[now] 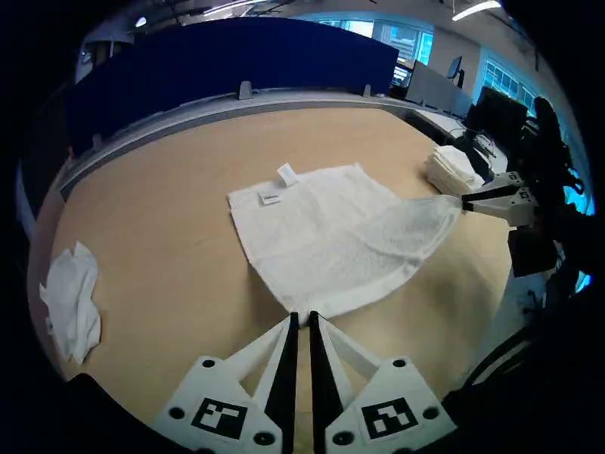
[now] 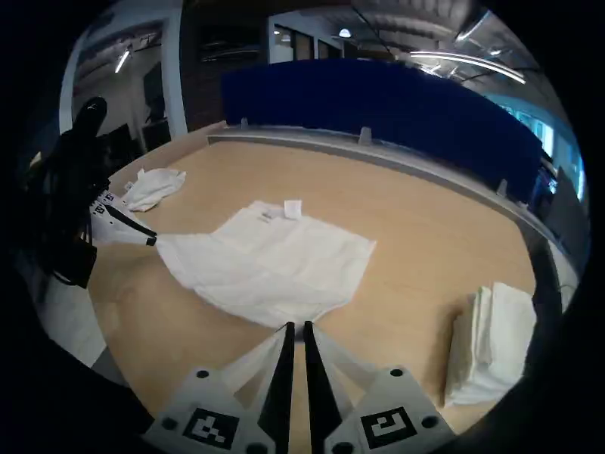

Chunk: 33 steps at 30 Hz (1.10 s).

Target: Fold towel

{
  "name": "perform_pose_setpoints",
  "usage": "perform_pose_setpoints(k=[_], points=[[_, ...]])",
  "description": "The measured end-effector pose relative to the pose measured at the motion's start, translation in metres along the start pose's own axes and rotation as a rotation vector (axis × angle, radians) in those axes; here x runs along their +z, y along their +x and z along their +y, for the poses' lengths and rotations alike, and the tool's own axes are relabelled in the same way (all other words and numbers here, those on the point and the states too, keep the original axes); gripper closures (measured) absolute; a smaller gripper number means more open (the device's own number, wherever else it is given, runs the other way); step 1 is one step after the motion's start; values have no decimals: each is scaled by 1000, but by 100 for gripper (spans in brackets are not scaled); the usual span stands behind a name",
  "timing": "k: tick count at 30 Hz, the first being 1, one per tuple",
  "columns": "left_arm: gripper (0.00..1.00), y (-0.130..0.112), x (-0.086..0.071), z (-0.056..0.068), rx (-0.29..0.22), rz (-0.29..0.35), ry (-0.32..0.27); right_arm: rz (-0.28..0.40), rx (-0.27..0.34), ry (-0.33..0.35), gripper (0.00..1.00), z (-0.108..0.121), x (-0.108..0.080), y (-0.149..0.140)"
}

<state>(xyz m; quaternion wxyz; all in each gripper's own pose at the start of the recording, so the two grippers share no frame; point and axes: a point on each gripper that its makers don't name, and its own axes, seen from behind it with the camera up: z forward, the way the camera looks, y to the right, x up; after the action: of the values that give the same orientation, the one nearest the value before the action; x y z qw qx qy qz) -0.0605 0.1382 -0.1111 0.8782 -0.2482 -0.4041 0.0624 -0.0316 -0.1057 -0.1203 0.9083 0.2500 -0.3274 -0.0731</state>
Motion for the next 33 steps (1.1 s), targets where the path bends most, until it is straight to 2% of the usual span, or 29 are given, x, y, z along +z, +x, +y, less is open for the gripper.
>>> perform_pose_setpoints(k=[9,15,23,33], points=[[90,13,-30,10,-21,10,-10,31,5,-2,91,-5,-31,21],[90,13,-39,14,-46,11,-15,30,12,-6,91,-5,-41,22],[90,19,-33,11,-62,19,-9,16,8,-12,91,0,-32,20],[90,37,-15,-1,-90,38,2,2,0,-22,91,18,-9,27]])
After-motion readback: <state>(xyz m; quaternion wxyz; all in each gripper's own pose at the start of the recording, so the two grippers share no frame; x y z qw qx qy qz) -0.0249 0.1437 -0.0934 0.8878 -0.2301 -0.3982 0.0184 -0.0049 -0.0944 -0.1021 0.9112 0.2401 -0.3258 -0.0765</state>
